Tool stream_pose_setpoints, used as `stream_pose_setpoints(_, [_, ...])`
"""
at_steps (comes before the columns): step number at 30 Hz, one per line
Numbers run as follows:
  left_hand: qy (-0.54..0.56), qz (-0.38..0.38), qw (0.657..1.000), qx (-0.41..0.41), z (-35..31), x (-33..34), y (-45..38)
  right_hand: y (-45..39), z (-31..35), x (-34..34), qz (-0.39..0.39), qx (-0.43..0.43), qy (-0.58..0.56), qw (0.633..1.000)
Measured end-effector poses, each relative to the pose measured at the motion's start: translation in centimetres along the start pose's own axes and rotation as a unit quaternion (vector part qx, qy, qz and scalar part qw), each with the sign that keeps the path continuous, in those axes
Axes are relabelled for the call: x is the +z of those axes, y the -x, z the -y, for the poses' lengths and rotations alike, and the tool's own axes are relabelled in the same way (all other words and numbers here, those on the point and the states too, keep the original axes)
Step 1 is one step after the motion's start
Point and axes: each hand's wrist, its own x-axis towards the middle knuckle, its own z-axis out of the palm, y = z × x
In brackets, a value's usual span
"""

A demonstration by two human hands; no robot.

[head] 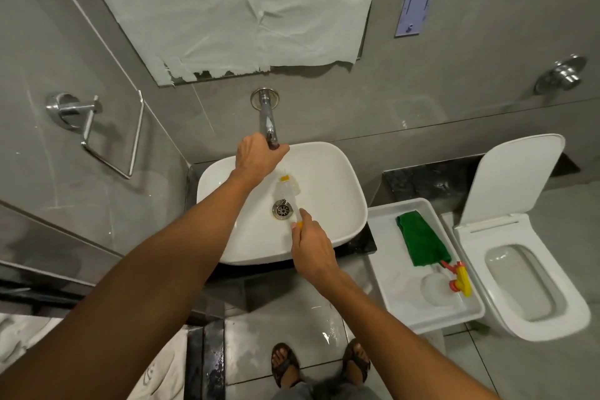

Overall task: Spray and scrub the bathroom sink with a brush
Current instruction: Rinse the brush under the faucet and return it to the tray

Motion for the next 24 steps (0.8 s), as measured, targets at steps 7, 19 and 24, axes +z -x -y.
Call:
stream_pose_setpoints(7, [0.02, 0.144, 0.986, 0.085, 2.7, -2.0, -2.4, 0.0, -0.2, -0.1, 0.016, -0.016, 0.023, 0.999])
stream_pose_setpoints(19, [0.089, 0.207, 0.97, 0.089, 4.0, -3.3, -3.7, 0.5, -1.9, 0.7, 0.021, -0.027, 0.008, 0.999])
stream_pose_setpoints(24, [0.22, 0.212, 0.951, 0.048, 4.8, -3.8, -3.7, 0.3, -2.0, 0.3, 0.036, 0.086, -0.24, 0.966])
